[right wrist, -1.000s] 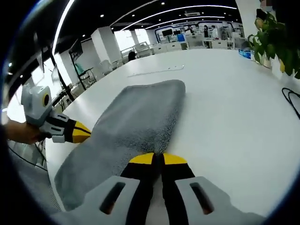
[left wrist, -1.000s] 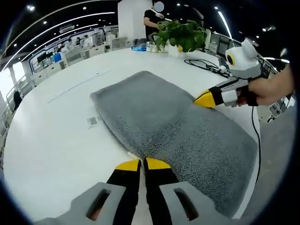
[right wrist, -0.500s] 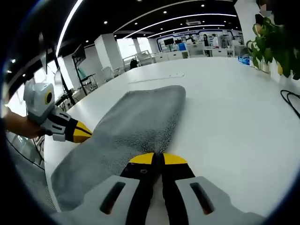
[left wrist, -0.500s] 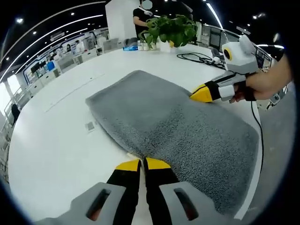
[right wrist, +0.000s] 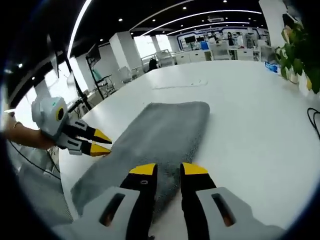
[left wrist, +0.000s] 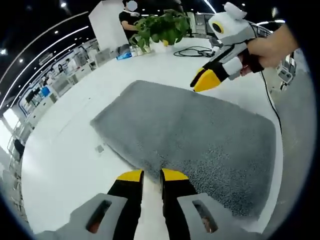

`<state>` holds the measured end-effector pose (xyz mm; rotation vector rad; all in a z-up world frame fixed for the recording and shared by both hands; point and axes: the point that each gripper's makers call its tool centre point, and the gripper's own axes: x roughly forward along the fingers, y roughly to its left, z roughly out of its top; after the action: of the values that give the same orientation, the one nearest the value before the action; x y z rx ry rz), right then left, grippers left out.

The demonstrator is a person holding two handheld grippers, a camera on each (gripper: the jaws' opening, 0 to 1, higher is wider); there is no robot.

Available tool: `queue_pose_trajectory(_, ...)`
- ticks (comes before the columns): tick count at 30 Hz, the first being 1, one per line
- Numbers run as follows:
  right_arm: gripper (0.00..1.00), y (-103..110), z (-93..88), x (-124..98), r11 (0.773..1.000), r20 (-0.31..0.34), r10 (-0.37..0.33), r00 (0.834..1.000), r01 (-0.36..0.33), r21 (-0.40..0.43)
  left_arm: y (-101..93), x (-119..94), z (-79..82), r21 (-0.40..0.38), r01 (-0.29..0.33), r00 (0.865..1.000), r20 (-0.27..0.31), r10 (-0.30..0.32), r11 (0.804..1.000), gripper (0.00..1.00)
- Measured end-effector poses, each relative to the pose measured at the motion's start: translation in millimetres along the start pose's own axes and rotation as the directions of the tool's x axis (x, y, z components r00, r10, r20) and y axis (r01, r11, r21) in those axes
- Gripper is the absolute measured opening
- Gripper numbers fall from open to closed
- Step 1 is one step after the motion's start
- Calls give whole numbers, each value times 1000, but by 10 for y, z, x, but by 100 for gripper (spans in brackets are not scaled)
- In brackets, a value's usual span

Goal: Fold the towel on the table until its edges align and the towel forms a compact rectangular stack.

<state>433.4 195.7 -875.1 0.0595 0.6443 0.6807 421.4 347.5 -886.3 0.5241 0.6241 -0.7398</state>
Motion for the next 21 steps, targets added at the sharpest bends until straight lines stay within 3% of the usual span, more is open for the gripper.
queue_pose_trajectory(4, 19, 141, -31, -121, 993, -35, 47, 998, -50, -109, 12, -141, 85, 11, -4, 1000, 17, 4, 1000, 23)
queue_pose_trajectory(9, 19, 377, -127, -312, 956, -89, 90, 992, -111, -270, -177, -308, 167, 56, 19, 999, 48, -22, 998, 24)
queue_pose_trajectory(13, 19, 523, -220, -406, 941, -110, 108, 988, -137, -309, -475, -383, 102, 137, 76, 996, 29, -81, 988, 24)
queue_pose_trajectory(21, 20, 757, -508, -584, 936, -157, 114, 981, -159, -314, -900, -541, -130, 198, 151, 988, -13, -152, 969, 24)
